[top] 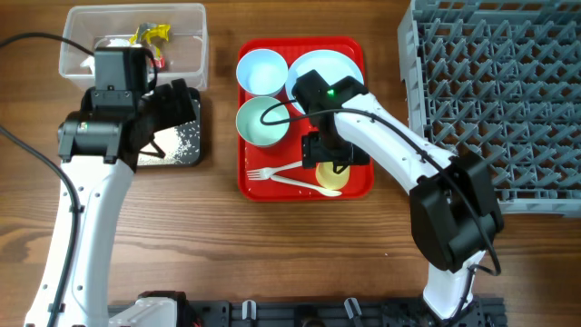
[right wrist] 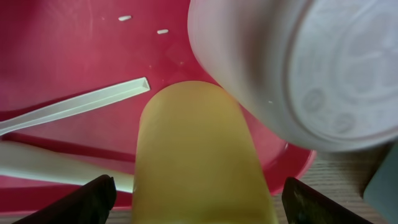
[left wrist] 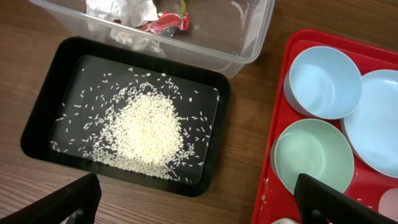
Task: Sort waste into correct bins and load items into the dishwasher rack
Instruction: 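Grasp the yellow cup with the right gripper, then carry the yellow cup right and place it in the dish rack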
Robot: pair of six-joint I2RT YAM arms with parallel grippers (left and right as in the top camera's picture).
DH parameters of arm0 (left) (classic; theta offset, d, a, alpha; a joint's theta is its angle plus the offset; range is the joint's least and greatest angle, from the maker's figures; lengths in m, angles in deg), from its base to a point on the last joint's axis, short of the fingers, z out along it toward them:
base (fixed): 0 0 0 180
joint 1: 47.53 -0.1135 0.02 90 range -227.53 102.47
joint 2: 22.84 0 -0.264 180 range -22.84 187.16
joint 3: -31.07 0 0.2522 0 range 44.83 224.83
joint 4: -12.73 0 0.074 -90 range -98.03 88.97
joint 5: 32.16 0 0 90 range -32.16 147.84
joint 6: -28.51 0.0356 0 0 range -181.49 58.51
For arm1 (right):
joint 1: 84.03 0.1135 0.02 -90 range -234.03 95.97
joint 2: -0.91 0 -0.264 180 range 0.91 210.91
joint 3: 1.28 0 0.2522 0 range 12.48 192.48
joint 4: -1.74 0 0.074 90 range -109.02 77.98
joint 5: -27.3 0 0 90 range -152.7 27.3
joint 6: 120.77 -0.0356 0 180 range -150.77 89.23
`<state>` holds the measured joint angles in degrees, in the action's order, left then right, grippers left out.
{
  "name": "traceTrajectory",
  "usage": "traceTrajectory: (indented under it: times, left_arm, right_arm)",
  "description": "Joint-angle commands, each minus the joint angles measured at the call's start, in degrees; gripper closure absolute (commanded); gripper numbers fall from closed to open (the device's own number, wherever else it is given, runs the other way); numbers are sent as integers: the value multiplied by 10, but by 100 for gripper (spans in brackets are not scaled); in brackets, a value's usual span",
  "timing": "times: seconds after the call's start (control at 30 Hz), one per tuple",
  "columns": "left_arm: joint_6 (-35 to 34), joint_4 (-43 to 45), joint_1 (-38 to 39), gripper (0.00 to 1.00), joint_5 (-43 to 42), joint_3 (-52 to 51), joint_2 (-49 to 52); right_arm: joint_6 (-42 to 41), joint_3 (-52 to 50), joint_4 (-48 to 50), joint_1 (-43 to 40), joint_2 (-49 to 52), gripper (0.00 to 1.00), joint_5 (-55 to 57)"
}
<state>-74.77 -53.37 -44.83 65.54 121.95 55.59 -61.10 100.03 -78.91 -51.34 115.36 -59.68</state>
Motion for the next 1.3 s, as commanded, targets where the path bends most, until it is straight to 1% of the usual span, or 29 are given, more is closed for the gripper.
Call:
traceTrajectory:
  times: [0.0,0.03,0.07,0.1,0.17,0.23,0.27,0.43,0.57,0.77,0.9,0.97,1.07,1.13,1.2,1.27]
  left_arm:
    - [-7,-1,-9,0,9,1,1]
    - [-7,-1,-9,0,9,1,1]
    - [-7,-1,-9,0,9,1,1]
    - [-7,-1,-9,0,9,1,1]
    - [-7,-1,-9,0,9,1,1]
    - [-7,-1,-9,0,9,1,1]
    - [-7,-1,-9,0,9,1,1]
    - [-7,-1,-9,0,9,1,1]
    - [-7,-1,-9,0,9,1,1]
    - [-7,-1,-9,0,9,1,1]
    - [-7,-1,-9,0,9,1,1]
    - [-7,-1,-9,0,9,1,1]
    - [-7,-1,-9,0,9,1,1]
    - [-7,0,-9,0,2,1,1]
    - [-7,0,-9,0,1,1,1]
    - [-7,0,-9,0,1,1,1]
  right_arm:
    - [8,-27,21,-1,6,12,-25]
    - [11,-31,23,-2,6,12,-28]
    - [19,-34,26,-4,6,16,-31]
    - [19,-36,27,-4,6,21,-31]
    - [20,-36,26,-5,6,34,-31]
    - [23,-36,27,-4,6,41,-31]
    - [24,-36,27,-5,6,42,-31]
    - [54,-31,26,-5,6,43,-31]
    - [83,-11,8,-5,-5,43,-62]
    - [107,25,-43,-9,-80,43,-76]
    - [109,33,-79,-33,-156,43,-75]
    - [119,33,-96,-56,-194,42,-74]
    - [139,33,-113,-117,-243,42,-73]
    - [151,33,-123,-177,-265,42,-63]
    - [175,33,-128,-261,-275,43,-54]
    - [195,33,-129,-314,-274,43,-51]
